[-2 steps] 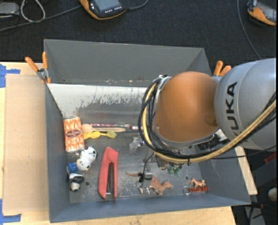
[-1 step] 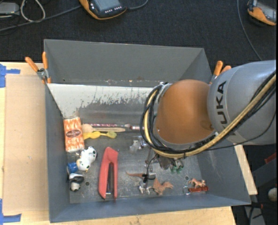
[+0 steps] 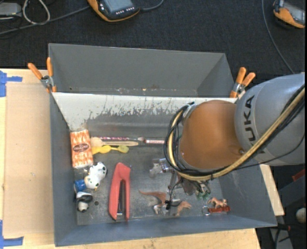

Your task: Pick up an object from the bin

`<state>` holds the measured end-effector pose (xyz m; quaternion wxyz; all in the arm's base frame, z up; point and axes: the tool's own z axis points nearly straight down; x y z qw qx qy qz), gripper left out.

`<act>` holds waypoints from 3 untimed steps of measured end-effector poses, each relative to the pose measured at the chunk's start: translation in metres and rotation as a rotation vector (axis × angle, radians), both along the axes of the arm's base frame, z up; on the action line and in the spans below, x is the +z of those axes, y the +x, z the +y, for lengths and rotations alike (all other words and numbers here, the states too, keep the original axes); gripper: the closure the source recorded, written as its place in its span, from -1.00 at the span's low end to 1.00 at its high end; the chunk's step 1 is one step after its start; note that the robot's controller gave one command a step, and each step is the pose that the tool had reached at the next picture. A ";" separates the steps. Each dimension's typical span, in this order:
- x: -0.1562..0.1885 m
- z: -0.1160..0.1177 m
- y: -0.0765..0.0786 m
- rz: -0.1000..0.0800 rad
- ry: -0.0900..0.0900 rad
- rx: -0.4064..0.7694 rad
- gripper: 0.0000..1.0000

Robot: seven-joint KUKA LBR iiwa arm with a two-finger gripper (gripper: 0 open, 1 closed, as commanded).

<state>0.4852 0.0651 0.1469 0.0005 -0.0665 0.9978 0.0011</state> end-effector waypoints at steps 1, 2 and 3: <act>-0.052 -0.021 0.009 -0.001 0.000 0.217 -1.00; -0.071 -0.042 -0.004 -0.010 -0.001 0.144 -1.00; -0.077 -0.072 -0.002 0.001 0.001 0.243 1.00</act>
Offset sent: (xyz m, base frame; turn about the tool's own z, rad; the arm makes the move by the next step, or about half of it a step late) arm -0.0141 -0.0510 -0.0769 -0.1128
